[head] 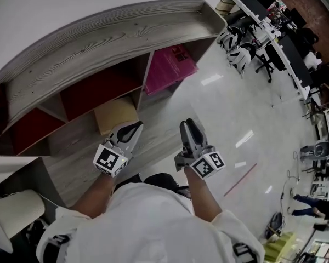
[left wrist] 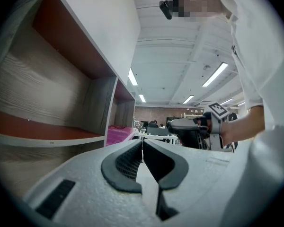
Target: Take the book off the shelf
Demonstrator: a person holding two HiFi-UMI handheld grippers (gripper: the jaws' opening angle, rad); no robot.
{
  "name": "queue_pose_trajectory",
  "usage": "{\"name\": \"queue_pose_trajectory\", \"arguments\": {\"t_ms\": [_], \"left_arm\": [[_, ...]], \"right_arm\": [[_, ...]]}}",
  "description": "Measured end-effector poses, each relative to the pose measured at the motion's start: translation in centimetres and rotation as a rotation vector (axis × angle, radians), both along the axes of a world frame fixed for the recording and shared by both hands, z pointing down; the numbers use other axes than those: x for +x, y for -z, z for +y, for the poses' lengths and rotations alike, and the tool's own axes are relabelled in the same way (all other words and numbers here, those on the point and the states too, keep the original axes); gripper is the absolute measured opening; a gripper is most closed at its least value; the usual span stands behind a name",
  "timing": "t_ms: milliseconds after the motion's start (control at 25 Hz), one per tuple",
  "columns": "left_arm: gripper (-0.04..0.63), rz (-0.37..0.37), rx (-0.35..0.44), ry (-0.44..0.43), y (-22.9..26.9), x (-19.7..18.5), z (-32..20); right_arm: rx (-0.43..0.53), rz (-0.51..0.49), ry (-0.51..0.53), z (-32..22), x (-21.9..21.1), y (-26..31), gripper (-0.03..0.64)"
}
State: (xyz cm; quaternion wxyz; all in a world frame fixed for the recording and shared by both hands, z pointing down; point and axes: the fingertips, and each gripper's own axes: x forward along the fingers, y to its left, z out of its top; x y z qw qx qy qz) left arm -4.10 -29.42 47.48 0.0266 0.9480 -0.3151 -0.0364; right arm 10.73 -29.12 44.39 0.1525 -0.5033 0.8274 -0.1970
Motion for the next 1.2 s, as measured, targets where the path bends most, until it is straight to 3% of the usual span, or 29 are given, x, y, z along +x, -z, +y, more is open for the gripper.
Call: {"name": "queue_pose_trajectory", "arguments": {"t_ms": [120, 400, 680, 880, 1200], "left_arm": [[0.020, -0.011, 0.007, 0.020, 0.1, -0.2, -0.1], [0.020, -0.070, 0.036, 0.057, 0.5, 0.6, -0.7], [0.020, -0.102, -0.006, 0.099, -1.1, 3.1, -2.1], [0.020, -0.081, -0.041, 0.137, -1.6, 3.8, -3.5], [0.020, -0.063, -0.066, 0.163, -1.9, 4.5, -5.0]], "right_arm": [[-0.028, -0.138, 0.019, -2.0, 0.2, 0.2, 0.117], [-0.060, -0.266, 0.059, -7.2, 1.7, -0.1, 0.181], [-0.122, -0.406, 0.085, -12.7, 4.6, -2.2, 0.215], [-0.176, -0.505, 0.092, -16.2, 5.7, -4.1, 0.235], [-0.232, -0.543, 0.128, -19.8, 4.8, -5.6, 0.255]]}}
